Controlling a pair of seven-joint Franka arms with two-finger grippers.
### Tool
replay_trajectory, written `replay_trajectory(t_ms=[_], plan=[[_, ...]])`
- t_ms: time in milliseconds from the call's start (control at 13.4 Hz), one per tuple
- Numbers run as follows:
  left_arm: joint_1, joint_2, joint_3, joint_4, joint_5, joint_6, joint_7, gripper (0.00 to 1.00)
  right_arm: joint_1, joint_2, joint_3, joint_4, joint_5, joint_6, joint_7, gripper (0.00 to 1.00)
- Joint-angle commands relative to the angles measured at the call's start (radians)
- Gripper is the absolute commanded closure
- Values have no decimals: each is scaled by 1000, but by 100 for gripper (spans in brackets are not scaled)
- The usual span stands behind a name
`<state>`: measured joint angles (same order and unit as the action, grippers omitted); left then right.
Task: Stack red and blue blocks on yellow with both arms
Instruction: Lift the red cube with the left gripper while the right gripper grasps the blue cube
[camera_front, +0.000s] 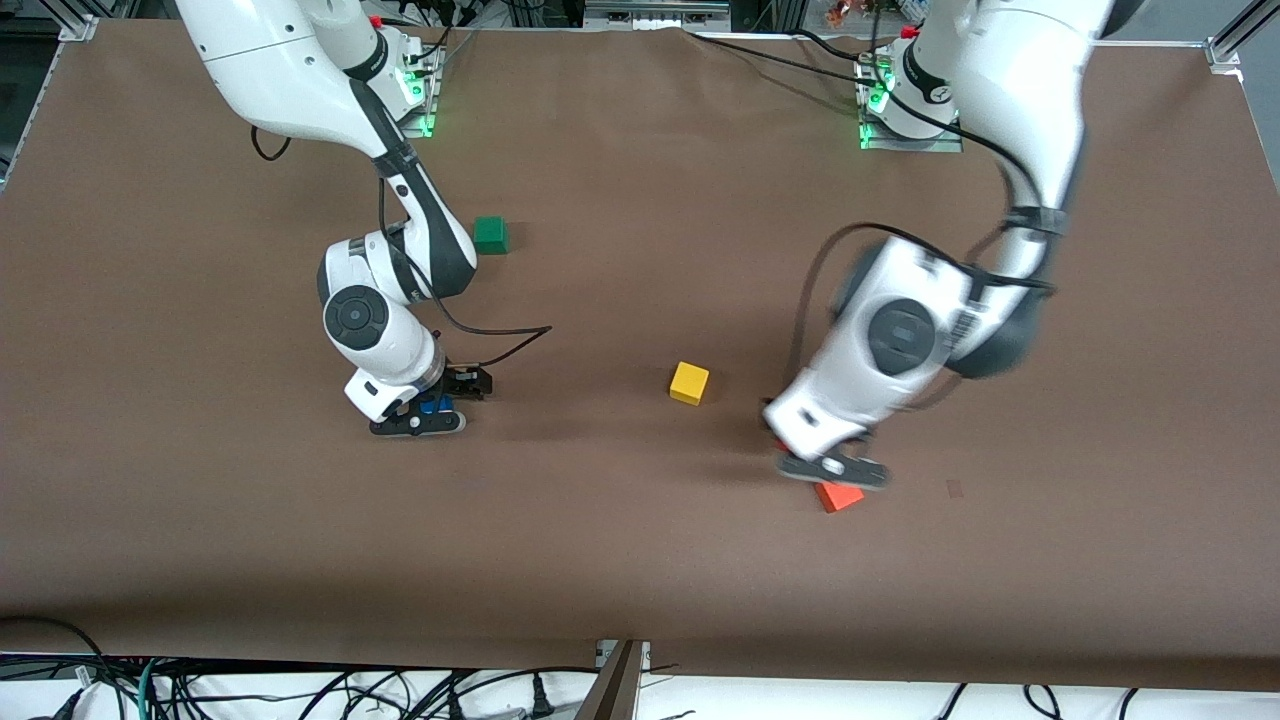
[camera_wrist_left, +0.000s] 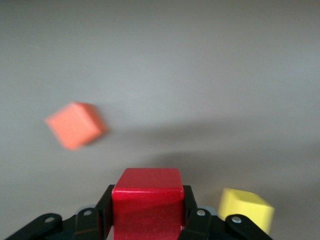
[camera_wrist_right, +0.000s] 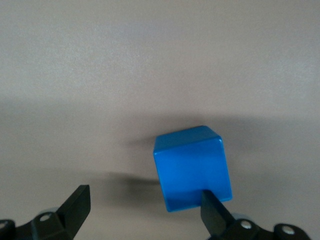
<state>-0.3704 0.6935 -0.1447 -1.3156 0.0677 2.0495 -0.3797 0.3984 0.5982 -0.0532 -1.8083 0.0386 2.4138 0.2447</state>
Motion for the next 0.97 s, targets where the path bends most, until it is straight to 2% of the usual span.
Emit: replay_trajectory(t_ms=[0,224,298,522,671,820,894], plan=[[-119,8,23,4,15,-20,-65,100,-9,-8,4,36,18,-76,-38,1],[-146,8,20,-33,20,-12,-7,100,-22,-5,1,162,14,-260,-74,1],[-166,15,22,-33,21,-9,31,100,-27,2,0,173,14,-272,-126,1],[-199,49,23,-34,27,29,91,100,-50,69,0,167,14,-158,-286,1],[-199,76,22,-34,102,50,97,100,-56,100,0,158,14,-104,-309,1],[-197,93,22,-34,124,55,133,100,-56,109,0,155,20,-98,-309,1],[-197,93,22,-34,121,55,133,100,-61,110,0,156,20,-98,-308,9]])
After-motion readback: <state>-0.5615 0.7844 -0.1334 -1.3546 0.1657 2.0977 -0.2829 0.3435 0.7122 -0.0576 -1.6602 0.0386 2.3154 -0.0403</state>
